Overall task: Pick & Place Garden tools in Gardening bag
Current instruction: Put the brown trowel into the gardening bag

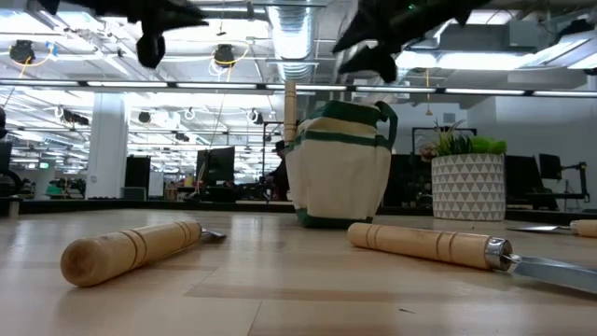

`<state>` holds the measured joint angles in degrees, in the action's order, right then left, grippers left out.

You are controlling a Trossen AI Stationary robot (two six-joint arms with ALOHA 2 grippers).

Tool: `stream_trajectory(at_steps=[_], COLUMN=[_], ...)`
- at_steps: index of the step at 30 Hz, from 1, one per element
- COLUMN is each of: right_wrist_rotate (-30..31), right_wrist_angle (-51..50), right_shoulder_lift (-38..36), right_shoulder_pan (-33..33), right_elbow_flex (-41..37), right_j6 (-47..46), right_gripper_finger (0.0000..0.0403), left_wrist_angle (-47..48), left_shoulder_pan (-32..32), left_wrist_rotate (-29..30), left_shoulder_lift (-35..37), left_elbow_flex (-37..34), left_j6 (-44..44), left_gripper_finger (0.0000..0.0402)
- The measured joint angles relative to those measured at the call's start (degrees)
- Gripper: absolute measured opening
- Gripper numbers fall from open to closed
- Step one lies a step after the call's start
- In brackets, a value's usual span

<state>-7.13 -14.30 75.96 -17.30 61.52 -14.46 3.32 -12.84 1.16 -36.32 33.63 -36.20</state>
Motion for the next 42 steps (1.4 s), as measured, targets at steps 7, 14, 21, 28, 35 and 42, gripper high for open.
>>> stream_trajectory(at_steps=[7, 14, 21, 28, 35, 42], right_wrist_rotate=[4.29, 4.65, 6.05, 6.63, 3.75, 3.2], right_wrist_angle=[-21.52, -42.98, -59.99, -66.41, -57.76, -51.21], right_shoulder_lift=[0.53, 2.13, 2.08, 1.88, 1.92, 0.28], right_shoulder_pan=[3.85, 10.45, 19.72, 27.8, 34.82, 39.24], right_elbow_flex=[0.0, -0.03, -0.02, -2.62, -10.03, -12.79], right_j6=[-12.89, -23.38, -36.24, -46.91, -51.48, -53.86], right_gripper_finger=[0.0229, 0.0207, 0.0222, 0.0281, 0.0307, 0.0305], left_wrist_angle=[0.22, -0.19, -2.84, -8.39, -12.25, -13.49], left_shoulder_pan=[0.01, 0.02, 0.26, 0.26, 0.28, 0.28], left_wrist_rotate=[-0.07, -0.2, -0.54, 0.58, 1.43, 1.43], left_shoulder_lift=[1.45, 1.47, 1.47, 1.47, 1.47, 1.45], left_elbow_flex=[-4.97, -5.88, -5.9, -5.9, -5.9, -5.9], left_j6=[-6.82, -11.03, -16.6, -19.97, -22.57, -23.24], left_gripper_finger=[0.007, 0.0098, 0.0102, 0.0102, 0.0102, 0.0102])
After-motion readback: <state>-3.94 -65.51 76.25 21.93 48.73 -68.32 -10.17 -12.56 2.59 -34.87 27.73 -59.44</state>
